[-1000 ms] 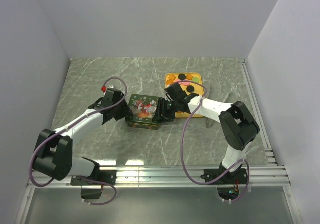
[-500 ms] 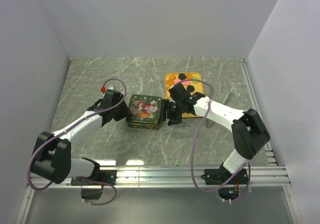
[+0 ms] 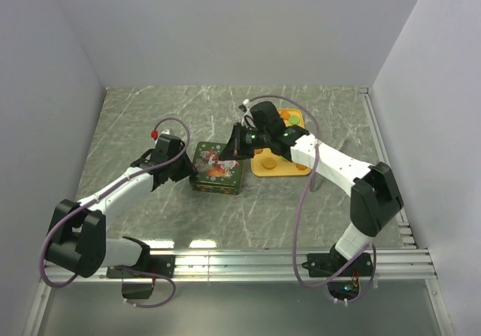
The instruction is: Pack the cookies
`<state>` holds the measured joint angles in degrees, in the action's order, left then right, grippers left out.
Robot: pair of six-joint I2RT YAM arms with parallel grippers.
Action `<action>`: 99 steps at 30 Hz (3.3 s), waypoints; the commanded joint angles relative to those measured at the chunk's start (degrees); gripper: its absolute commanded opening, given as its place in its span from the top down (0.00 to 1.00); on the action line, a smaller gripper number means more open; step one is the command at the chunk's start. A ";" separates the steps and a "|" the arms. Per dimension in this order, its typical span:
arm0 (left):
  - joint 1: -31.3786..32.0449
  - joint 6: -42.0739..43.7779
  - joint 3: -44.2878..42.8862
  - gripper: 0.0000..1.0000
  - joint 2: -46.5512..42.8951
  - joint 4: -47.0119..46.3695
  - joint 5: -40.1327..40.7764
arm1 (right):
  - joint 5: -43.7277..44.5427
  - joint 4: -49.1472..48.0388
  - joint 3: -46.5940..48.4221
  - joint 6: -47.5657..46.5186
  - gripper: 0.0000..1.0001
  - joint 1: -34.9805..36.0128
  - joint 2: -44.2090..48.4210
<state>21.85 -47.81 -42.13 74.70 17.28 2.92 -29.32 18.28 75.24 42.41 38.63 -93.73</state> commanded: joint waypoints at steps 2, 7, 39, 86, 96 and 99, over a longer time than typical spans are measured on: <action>1.36 0.61 2.84 0.65 1.86 10.93 -0.98 | -9.08 -18.06 -6.41 9.16 1.00 -0.31 -5.40; 1.36 0.35 2.67 0.66 1.15 11.29 -0.90 | -13.57 -31.19 -18.45 16.99 1.00 -0.40 -11.89; 1.45 -2.90 -3.22 0.37 -10.97 24.20 4.73 | -11.38 -9.51 -9.24 6.02 1.00 2.24 4.87; 1.71 -8.35 1.70 0.50 -20.46 24.64 0.86 | 15.00 32.96 60.81 -13.41 0.73 -6.73 -50.32; 1.88 -8.96 1.26 0.51 -22.84 26.05 1.65 | 11.66 32.35 57.05 -12.71 0.75 -5.94 -48.75; 1.88 -9.23 1.26 0.50 -23.28 26.14 1.83 | 10.78 30.06 50.89 -12.27 0.76 -5.50 -45.32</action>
<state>23.46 -56.27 -40.49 52.62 43.20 4.36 -16.99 48.07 129.93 30.33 32.32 -143.06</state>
